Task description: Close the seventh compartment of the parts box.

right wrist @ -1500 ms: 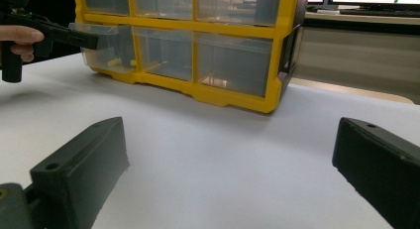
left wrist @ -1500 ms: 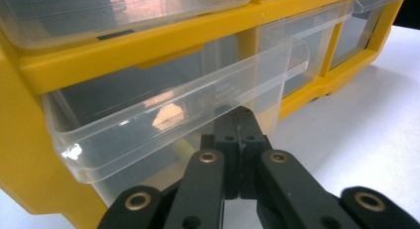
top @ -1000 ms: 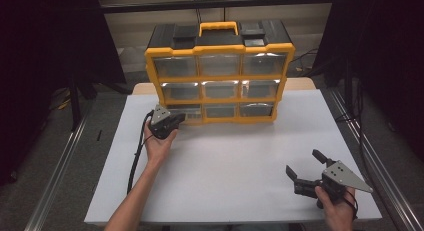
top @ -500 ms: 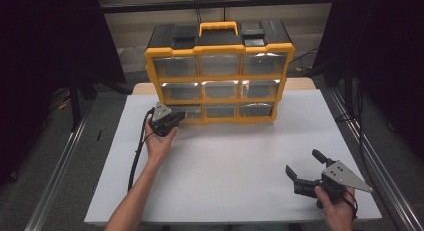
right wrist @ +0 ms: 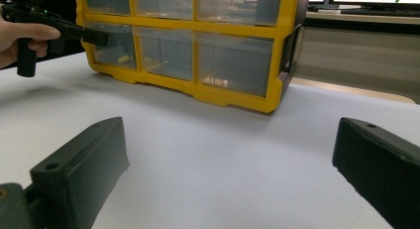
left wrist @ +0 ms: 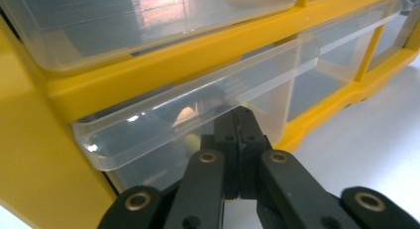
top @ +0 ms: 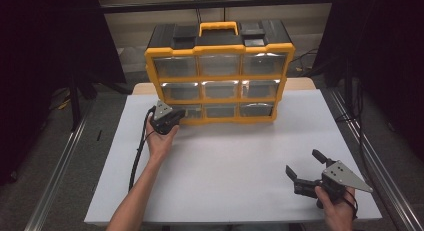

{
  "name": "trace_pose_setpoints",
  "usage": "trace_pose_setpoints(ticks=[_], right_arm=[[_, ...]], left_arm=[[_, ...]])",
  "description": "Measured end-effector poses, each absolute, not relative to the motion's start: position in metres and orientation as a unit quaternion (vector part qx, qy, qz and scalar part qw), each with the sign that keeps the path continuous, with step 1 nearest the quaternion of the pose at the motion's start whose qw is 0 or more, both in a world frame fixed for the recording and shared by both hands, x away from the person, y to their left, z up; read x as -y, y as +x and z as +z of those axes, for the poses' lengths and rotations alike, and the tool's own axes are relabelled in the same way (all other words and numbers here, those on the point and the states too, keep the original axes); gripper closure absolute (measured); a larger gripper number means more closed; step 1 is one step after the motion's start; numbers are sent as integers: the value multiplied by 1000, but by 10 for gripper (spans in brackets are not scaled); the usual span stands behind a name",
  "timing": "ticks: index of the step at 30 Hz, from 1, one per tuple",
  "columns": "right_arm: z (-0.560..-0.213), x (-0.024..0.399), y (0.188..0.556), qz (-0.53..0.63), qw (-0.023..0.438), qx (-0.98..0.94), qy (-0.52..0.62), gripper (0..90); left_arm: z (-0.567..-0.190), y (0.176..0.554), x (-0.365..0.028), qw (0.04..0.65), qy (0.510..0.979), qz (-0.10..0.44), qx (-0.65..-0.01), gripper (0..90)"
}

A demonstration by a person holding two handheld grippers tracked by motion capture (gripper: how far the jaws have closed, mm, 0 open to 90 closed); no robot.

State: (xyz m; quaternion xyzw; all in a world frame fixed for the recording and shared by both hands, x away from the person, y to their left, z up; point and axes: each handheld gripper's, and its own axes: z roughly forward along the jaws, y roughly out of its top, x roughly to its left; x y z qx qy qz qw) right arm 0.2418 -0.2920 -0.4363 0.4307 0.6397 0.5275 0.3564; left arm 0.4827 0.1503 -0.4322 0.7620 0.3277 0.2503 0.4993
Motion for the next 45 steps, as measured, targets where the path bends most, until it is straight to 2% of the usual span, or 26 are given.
trace_pose_setpoints(ticks=[28,41,45], right_arm=[[-438,295,243,529,352,-640,432,6],[-437,296,242,530,355,-638,431,6],[-436,295,241,530,357,-637,431,6]], left_arm=[[-436,489,-150,500,760,249,-332,898],[-436,482,-147,497,768,243,-323,812],[-439,477,-150,498,766,243,-326,753]])
